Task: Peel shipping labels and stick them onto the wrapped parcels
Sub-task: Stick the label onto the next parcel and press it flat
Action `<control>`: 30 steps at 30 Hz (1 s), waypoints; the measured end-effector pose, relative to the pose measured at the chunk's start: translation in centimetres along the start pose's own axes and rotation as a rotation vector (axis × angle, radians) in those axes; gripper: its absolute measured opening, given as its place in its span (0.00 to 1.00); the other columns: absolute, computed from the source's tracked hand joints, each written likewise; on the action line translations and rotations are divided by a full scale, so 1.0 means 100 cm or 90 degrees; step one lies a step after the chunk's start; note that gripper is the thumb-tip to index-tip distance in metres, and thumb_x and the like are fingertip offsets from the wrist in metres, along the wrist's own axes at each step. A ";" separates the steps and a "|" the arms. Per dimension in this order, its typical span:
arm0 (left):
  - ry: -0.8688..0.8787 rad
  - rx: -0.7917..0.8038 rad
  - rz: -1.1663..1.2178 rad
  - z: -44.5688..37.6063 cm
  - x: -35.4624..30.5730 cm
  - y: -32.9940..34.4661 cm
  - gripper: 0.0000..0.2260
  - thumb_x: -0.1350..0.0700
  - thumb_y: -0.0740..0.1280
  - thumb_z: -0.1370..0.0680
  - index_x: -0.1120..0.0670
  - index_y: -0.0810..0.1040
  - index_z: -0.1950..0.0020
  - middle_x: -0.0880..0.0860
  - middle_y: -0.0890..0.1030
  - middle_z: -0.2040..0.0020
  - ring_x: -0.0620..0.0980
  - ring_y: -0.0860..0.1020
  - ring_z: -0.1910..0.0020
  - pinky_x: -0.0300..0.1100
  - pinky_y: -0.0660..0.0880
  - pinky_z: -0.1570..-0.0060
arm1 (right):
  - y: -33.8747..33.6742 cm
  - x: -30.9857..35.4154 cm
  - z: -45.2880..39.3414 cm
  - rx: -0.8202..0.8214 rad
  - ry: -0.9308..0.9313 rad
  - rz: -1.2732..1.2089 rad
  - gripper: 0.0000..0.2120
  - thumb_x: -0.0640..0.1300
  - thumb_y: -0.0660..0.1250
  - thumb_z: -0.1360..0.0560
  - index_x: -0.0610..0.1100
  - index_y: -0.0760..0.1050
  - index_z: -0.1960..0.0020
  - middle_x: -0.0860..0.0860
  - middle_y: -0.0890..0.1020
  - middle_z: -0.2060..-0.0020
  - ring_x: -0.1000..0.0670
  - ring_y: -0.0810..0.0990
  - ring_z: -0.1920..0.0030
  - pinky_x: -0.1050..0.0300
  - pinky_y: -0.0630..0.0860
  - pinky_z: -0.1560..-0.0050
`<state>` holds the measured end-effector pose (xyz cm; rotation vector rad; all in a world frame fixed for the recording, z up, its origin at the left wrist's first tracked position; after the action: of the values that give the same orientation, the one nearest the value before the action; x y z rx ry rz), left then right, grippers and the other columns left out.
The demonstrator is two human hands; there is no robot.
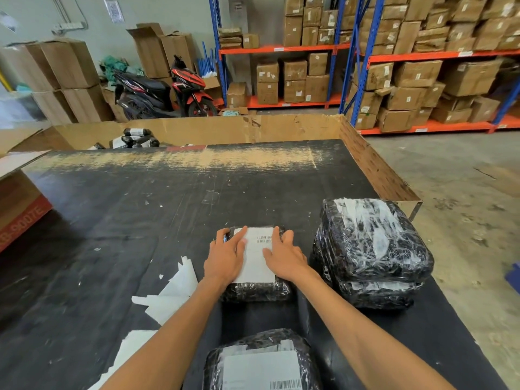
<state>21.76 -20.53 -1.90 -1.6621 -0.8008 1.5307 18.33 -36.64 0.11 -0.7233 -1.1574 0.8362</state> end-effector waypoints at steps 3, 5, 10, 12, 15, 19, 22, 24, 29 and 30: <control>0.008 0.058 0.012 0.000 0.001 0.002 0.22 0.40 0.53 0.18 0.39 0.61 0.23 0.48 0.54 0.21 0.55 0.64 0.26 0.60 0.69 0.34 | 0.003 -0.009 0.009 0.040 -0.065 -0.058 0.46 0.61 0.65 0.24 0.51 0.39 0.19 0.48 0.56 0.32 0.38 0.75 0.41 0.49 0.73 0.46; 0.016 0.095 0.040 0.003 0.004 0.002 0.26 0.40 0.55 0.18 0.42 0.57 0.21 0.49 0.47 0.18 0.55 0.60 0.23 0.59 0.65 0.30 | 0.006 -0.014 0.014 0.052 -0.101 -0.094 0.51 0.60 0.71 0.27 0.51 0.39 0.19 0.49 0.54 0.31 0.41 0.73 0.38 0.47 0.75 0.42; 0.015 0.098 0.037 0.025 0.006 0.000 0.29 0.38 0.58 0.20 0.42 0.55 0.20 0.51 0.45 0.18 0.58 0.61 0.23 0.57 0.64 0.29 | 0.011 -0.021 0.024 0.076 -0.125 -0.236 0.52 0.48 0.75 0.28 0.50 0.42 0.18 0.54 0.52 0.28 0.46 0.63 0.29 0.50 0.72 0.34; 0.017 0.087 0.050 0.035 0.007 -0.001 0.28 0.38 0.58 0.20 0.41 0.57 0.21 0.55 0.47 0.18 0.59 0.58 0.22 0.58 0.62 0.27 | 0.013 -0.022 0.026 0.064 -0.119 -0.277 0.44 0.43 0.70 0.24 0.50 0.46 0.18 0.56 0.52 0.26 0.46 0.60 0.26 0.52 0.68 0.32; 0.037 0.082 0.109 0.050 0.012 -0.007 0.22 0.42 0.58 0.18 0.39 0.64 0.24 0.56 0.52 0.19 0.57 0.55 0.21 0.55 0.59 0.25 | 0.019 -0.025 0.034 0.049 -0.111 -0.342 0.32 0.41 0.61 0.18 0.50 0.50 0.19 0.58 0.47 0.22 0.48 0.58 0.24 0.57 0.62 0.33; 0.085 0.060 0.152 0.064 0.018 -0.017 0.16 0.51 0.59 0.17 0.45 0.74 0.29 0.54 0.66 0.25 0.52 0.62 0.24 0.48 0.62 0.26 | 0.022 -0.031 0.043 0.035 -0.149 -0.372 0.23 0.40 0.56 0.16 0.49 0.60 0.22 0.56 0.46 0.20 0.52 0.53 0.21 0.59 0.55 0.30; 0.086 0.020 0.141 0.067 0.016 -0.023 0.09 0.56 0.63 0.18 0.49 0.79 0.40 0.49 0.77 0.37 0.49 0.74 0.36 0.41 0.69 0.37 | 0.018 -0.035 0.046 0.007 -0.146 -0.381 0.12 0.42 0.60 0.17 0.50 0.72 0.35 0.60 0.56 0.26 0.58 0.56 0.26 0.55 0.56 0.27; 0.041 -0.001 0.134 0.069 0.014 -0.028 0.03 0.55 0.65 0.20 0.47 0.76 0.51 0.47 0.82 0.48 0.48 0.77 0.50 0.46 0.74 0.46 | 0.016 -0.040 0.048 -0.019 -0.111 -0.396 0.04 0.44 0.62 0.17 0.47 0.74 0.43 0.60 0.66 0.33 0.57 0.65 0.30 0.52 0.63 0.29; -0.115 0.052 0.170 0.073 0.010 -0.028 0.09 0.52 0.64 0.19 0.54 0.66 0.45 0.53 0.79 0.54 0.52 0.76 0.59 0.44 0.69 0.57 | 0.015 -0.045 0.059 0.011 0.018 -0.465 0.23 0.55 0.70 0.23 0.45 0.65 0.36 0.51 0.72 0.46 0.49 0.75 0.47 0.50 0.79 0.51; -0.131 0.055 0.182 0.073 0.008 -0.028 0.11 0.53 0.64 0.19 0.54 0.64 0.43 0.55 0.79 0.53 0.53 0.76 0.58 0.43 0.69 0.56 | 0.016 -0.043 0.062 0.041 0.026 -0.473 0.30 0.55 0.72 0.24 0.46 0.62 0.30 0.51 0.70 0.41 0.49 0.75 0.43 0.52 0.78 0.51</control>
<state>14.64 -17.57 -0.18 -1.6259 -0.6087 1.9310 11.24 -39.15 -1.77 -0.2127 -1.2307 0.2268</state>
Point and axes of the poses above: each hand's wrist, its own z-axis away from the middle knuckle, its own y-axis out of the palm, x = y × z, the point moved 3 cm from there along -z, towards the middle knuckle
